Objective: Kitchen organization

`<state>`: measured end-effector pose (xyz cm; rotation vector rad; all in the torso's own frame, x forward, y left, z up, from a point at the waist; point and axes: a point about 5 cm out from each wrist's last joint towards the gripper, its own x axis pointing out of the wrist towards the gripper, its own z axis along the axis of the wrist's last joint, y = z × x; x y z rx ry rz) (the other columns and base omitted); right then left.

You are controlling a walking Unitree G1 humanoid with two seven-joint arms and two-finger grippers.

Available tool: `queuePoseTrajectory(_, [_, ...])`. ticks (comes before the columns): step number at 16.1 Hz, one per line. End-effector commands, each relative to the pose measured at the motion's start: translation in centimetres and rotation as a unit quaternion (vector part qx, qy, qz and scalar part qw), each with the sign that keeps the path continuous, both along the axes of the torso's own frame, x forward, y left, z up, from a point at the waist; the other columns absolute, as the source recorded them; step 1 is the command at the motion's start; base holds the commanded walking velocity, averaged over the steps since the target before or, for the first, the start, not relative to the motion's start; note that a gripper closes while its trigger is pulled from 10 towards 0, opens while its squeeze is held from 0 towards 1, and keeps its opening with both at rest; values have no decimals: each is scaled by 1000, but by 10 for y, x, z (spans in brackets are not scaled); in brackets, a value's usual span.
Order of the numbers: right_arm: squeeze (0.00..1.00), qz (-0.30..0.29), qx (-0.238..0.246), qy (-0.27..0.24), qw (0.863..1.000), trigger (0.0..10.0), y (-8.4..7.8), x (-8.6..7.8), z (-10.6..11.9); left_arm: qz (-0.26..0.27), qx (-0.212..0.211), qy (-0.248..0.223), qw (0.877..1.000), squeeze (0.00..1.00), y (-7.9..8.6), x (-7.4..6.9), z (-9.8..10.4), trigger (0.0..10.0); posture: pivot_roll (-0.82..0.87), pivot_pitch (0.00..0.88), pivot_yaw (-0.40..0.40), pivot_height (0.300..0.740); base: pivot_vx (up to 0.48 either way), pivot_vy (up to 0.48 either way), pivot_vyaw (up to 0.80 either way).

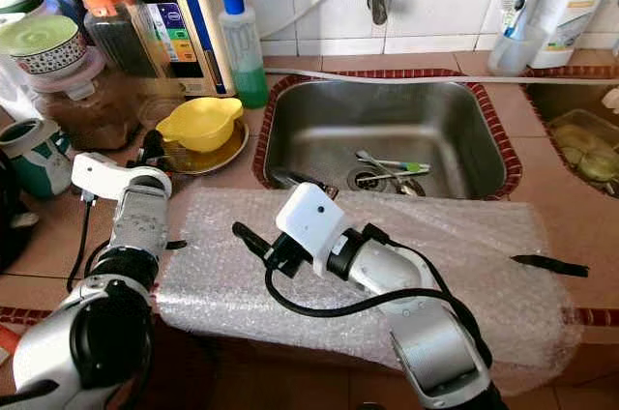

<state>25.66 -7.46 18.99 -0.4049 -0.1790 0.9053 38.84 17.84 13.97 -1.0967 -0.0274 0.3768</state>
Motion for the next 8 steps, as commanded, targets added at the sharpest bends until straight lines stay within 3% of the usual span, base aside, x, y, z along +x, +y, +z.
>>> queuePoseTrajectory(1, [259,15,2,-5,1000,10000,4,-3,4,15,5,1,1000,0,9,0,2,0,-384,113,122,740,0,0,0])
queuePoseTrajectory(8, [267,18,3,-6,1000,10000,5,-3,5,35,13,8,999,0,20,-2,-1,0,-381,105,121,740,0,0,0])
